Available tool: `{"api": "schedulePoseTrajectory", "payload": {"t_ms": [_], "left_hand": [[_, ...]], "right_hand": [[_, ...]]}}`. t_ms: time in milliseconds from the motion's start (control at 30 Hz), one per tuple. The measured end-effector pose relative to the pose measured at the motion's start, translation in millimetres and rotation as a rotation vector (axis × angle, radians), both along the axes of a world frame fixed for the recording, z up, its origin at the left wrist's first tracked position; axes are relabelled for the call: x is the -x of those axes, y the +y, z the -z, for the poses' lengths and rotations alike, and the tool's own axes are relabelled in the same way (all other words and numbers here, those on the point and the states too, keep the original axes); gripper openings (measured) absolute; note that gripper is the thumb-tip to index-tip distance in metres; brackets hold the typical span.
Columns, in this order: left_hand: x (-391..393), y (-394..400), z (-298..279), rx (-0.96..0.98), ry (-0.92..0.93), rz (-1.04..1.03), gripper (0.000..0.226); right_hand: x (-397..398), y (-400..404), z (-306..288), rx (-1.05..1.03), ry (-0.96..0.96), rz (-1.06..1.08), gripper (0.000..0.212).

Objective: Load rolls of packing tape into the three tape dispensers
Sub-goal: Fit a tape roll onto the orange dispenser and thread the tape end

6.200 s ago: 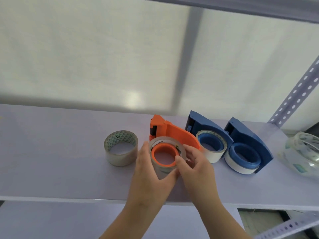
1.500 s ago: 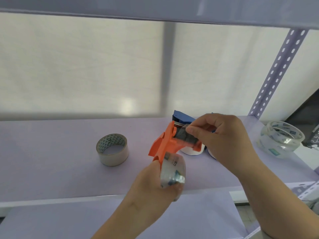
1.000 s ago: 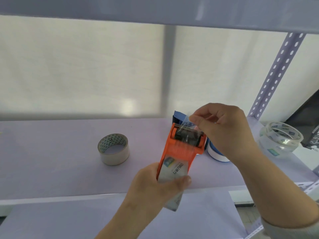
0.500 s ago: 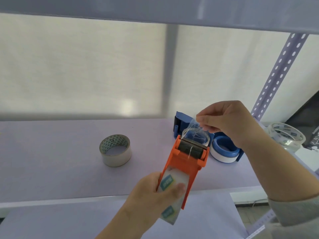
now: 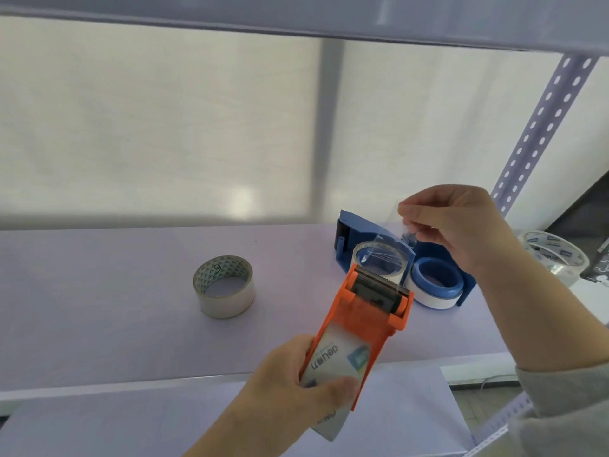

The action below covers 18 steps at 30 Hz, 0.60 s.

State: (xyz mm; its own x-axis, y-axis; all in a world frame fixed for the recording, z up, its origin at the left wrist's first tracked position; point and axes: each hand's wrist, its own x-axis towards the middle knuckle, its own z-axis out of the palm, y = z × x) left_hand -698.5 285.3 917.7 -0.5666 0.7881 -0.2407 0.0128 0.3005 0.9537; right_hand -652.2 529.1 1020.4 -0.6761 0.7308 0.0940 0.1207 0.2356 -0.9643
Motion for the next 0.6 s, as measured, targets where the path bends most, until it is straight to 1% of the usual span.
{"api": "schedulePoseTrajectory", "payload": {"t_ms": [100,167,267,333,367,433,467,533,600], "left_hand": [[5,-5,2,-0.042,-0.031,0.038,0.057],[7,-9,1,-0.042,-0.006,0.091,0.055],[7,-12,-3,0.001,0.025,0.167,0.047],[7,-12,-4,-0.032,-0.037,0.163,0.047],[6,-12,-3,-0.059,-0.105,0.137,0.044],[3,-11,-1,-0.106,-0.222,0.085,0.034],[3,-11,-1,-0.114,-0.244,0.073,0.033],[4,-12,1,-0.121,-0.223,0.080,0.044],[6,-15,-1,-0.123,-0.139,0.123,0.052]], "right_hand": [[1,0,8,0.068,-0.028,0.004,0.005],[0,3,11,0.106,-0.019,0.022,0.004],[0,9,9,0.097,0.028,0.067,0.006],[1,12,9,0.077,0.029,0.076,0.006],[2,12,10,0.068,0.021,0.077,0.005],[2,12,11,0.063,0.008,0.067,0.003],[2,12,11,0.064,0.006,0.062,0.002],[1,14,9,0.063,0.016,0.079,0.004],[-1,19,7,0.069,0.053,0.132,0.008]]}}
